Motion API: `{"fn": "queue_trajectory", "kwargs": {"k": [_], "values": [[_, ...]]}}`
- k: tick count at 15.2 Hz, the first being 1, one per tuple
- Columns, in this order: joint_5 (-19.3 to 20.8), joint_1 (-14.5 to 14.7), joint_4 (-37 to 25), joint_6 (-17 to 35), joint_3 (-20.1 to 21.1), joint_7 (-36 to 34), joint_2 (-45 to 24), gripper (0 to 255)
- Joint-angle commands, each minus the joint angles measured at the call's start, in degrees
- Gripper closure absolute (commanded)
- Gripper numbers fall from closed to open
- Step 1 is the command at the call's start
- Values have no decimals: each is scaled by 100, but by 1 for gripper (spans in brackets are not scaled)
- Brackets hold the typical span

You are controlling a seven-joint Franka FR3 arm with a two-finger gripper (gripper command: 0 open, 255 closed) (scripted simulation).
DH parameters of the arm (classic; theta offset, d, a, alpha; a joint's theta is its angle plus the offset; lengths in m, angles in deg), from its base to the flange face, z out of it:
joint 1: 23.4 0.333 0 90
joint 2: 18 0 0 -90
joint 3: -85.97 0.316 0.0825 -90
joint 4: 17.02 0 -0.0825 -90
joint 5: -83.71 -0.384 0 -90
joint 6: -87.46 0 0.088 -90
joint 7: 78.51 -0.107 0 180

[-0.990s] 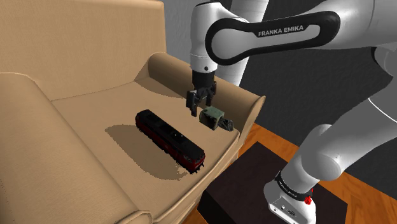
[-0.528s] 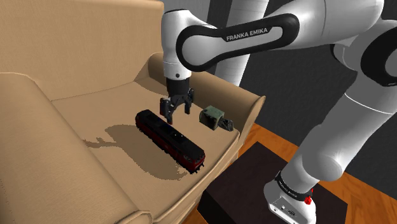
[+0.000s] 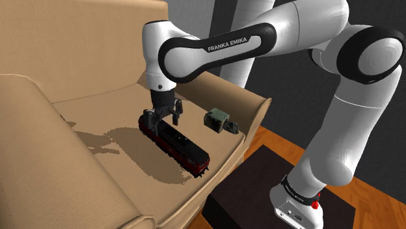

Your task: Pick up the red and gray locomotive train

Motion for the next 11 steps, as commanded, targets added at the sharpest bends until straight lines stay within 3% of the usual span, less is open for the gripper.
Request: {"fn": "queue_trajectory", "kwargs": {"k": [1, 5, 6, 11], "values": [[28, 10, 81, 144, -5, -13, -66, 0], [61, 20, 200, 325, -13, -23, -136, 0], [61, 17, 201, 325, -15, -19, -135, 255], [58, 14, 207, 325, -16, -14, -128, 255]]}}
